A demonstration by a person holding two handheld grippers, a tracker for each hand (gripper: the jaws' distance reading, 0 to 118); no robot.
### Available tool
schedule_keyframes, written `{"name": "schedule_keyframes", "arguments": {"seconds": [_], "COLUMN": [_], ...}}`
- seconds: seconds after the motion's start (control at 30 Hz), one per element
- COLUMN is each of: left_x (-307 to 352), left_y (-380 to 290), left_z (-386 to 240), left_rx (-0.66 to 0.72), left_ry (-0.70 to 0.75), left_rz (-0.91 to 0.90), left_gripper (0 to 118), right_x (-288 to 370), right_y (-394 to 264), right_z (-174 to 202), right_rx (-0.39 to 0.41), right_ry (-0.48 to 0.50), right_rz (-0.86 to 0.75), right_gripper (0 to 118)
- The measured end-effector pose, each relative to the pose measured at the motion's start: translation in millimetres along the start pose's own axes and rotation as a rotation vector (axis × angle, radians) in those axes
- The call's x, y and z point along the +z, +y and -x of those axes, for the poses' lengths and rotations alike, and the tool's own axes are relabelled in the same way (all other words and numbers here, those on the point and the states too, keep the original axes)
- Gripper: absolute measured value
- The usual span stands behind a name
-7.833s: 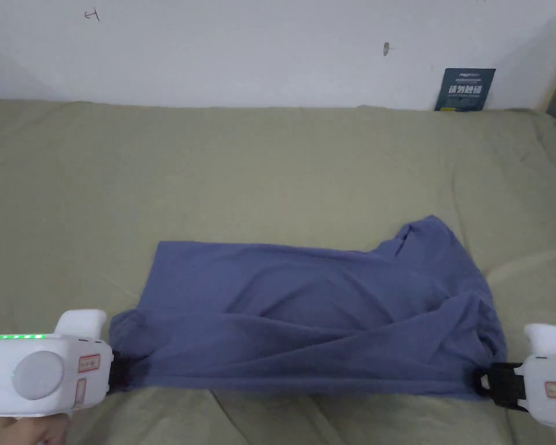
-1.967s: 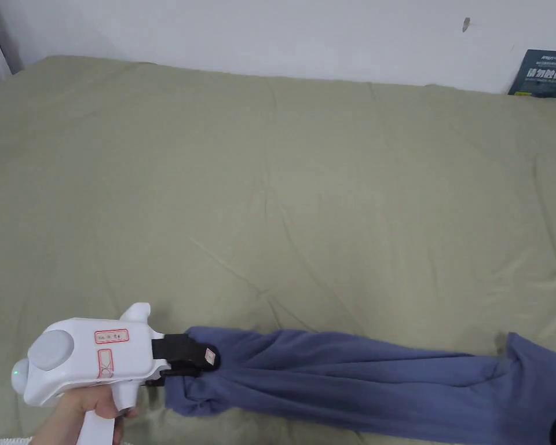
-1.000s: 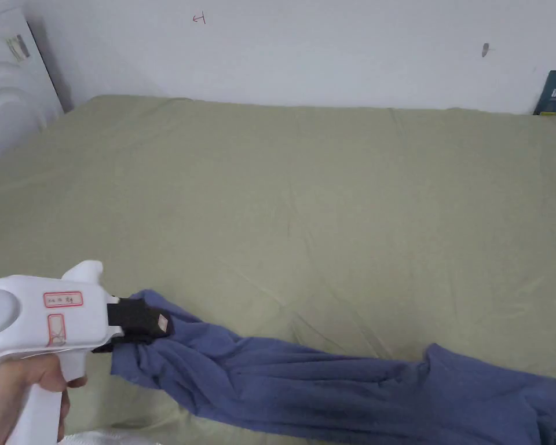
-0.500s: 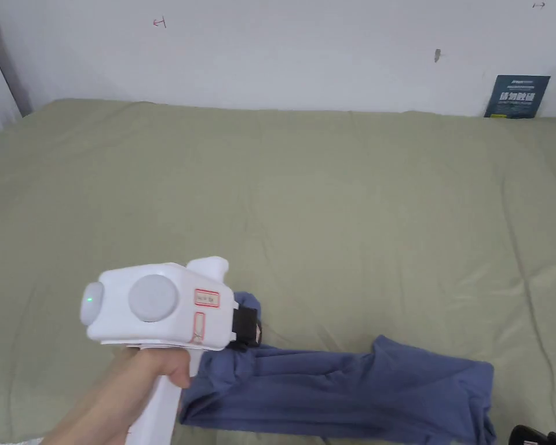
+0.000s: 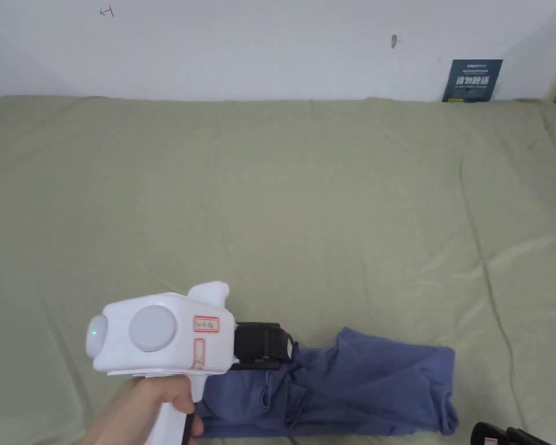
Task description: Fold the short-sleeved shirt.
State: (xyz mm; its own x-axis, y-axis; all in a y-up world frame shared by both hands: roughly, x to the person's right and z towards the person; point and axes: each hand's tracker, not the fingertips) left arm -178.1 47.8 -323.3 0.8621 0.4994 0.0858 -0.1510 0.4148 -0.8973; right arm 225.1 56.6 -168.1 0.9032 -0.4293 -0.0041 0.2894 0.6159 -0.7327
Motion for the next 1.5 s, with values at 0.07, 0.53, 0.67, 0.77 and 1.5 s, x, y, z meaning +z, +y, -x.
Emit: {"name": "schedule_keyframes", "arguments": {"seconds": [0.07,0.53,0.67,0.77,1.5], "left_x": [26,-11,-55,-79,72], "left_y": [2,-16,-24,-29,-34], "left_z": [11,40,-8,-35,145], "left_rx": [0.032,0.152,0.085,0.078,0.183], "left_ry": [-0.041,0.116,0.085,0.018,0.060], "left_rz": [-0.077,-0.019,0.028,0.052,-0.088], "left_gripper": [111,0,0,0,0], "right_x": [-1,-10,-4,2,-43], "right_y": [0,-3,-3,-3,5], "right_z": [3,13,1,-6,52], "right_rx": [0.002,0.007,-0.030,-0.051,0.072], "right_ry": [0.006,0.072,0.060,0.045,0.078], "right_rz": [0.003,0.026,0.021,0.024,0.094], "right_gripper": [0,0,0,0,0]}}
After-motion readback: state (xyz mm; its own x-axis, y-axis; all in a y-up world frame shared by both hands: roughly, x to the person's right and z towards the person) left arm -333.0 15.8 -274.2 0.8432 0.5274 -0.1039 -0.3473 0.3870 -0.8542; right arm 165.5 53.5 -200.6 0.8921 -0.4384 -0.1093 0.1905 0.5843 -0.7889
